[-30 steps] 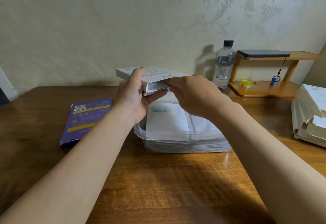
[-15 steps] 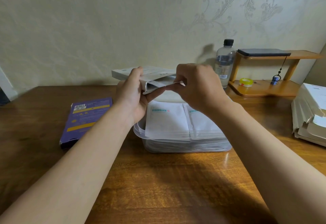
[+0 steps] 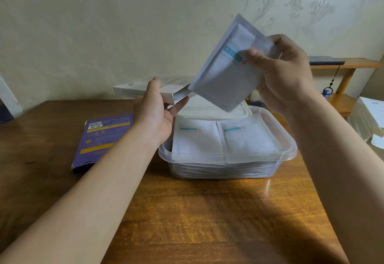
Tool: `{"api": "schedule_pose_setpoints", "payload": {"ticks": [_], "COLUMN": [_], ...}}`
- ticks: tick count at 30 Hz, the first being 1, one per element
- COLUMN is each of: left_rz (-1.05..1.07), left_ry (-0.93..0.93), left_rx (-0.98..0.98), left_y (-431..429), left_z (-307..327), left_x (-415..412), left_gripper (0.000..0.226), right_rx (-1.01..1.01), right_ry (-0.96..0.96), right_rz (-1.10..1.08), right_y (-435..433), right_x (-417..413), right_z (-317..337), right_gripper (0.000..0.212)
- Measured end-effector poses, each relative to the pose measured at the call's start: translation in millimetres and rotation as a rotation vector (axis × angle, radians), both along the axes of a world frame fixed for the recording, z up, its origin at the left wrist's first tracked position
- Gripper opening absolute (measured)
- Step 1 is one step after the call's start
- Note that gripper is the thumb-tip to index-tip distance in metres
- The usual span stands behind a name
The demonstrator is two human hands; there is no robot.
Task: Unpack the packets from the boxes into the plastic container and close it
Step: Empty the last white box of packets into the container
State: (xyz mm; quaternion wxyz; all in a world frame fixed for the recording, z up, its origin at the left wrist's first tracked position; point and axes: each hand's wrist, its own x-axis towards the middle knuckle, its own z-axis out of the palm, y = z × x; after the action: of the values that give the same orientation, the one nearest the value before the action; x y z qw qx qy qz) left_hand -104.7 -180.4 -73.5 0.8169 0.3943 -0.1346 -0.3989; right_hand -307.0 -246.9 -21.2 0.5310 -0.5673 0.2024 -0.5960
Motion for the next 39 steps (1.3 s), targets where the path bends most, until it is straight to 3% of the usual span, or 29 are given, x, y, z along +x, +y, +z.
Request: {"api": "schedule_pose_setpoints", "payload": {"ticks": [10,14,16,18,20,28,34,39], "left_rz": [0.041,0.031,0.021,0.013,0.010,0.008,0.008,-0.003], "left_ry": [0.021,0.020,0.022,0.017,0.011,0.001,0.000,-0.001], "left_rx": [-0.022,-0.023,-0.024,-0.025,-0.024,-0.014,-0.015,-0.013], "left_y": [4.0,4.2,3.9,3.6,3.3,3.8,2.8,2.9], "left_z": [2.0,1.3,0.5,0.1,0.2,0.4,-0.1,0.7], "left_x": [-2.2,-2.1,-2.0,-1.3,-1.0,-1.7,-2.6,-1.9], "left_gripper": [0.019,0.019,0.020,0.022,0.024,0.024,0.034,0.035], "right_rx": [0.453,0.500,0.401,0.162,-0.052,-0.451,-0.464,-0.489], "right_ry": [0.378,0.517,0.730,1.057,1.251,1.564,1.697,1.723], "right_rz": [0.191,0.176,0.102,-0.042,-0.129,-0.013,0.199,0.259], "right_y": [-7.5,1.0,6.4,9.6,12.1,22.2,26.3,28.5], "right_x": [12.7,20.5,21.1,20.7,21.3,21.1,29.7,33.2], "right_z": [-26.3,-31.3,-31.1,-31.7,-32.1,-26.9,-31.1,-35.2], "right_gripper": [0.010,0.029,0.040,0.049,0.051,0.059,0.083,0.077]}}
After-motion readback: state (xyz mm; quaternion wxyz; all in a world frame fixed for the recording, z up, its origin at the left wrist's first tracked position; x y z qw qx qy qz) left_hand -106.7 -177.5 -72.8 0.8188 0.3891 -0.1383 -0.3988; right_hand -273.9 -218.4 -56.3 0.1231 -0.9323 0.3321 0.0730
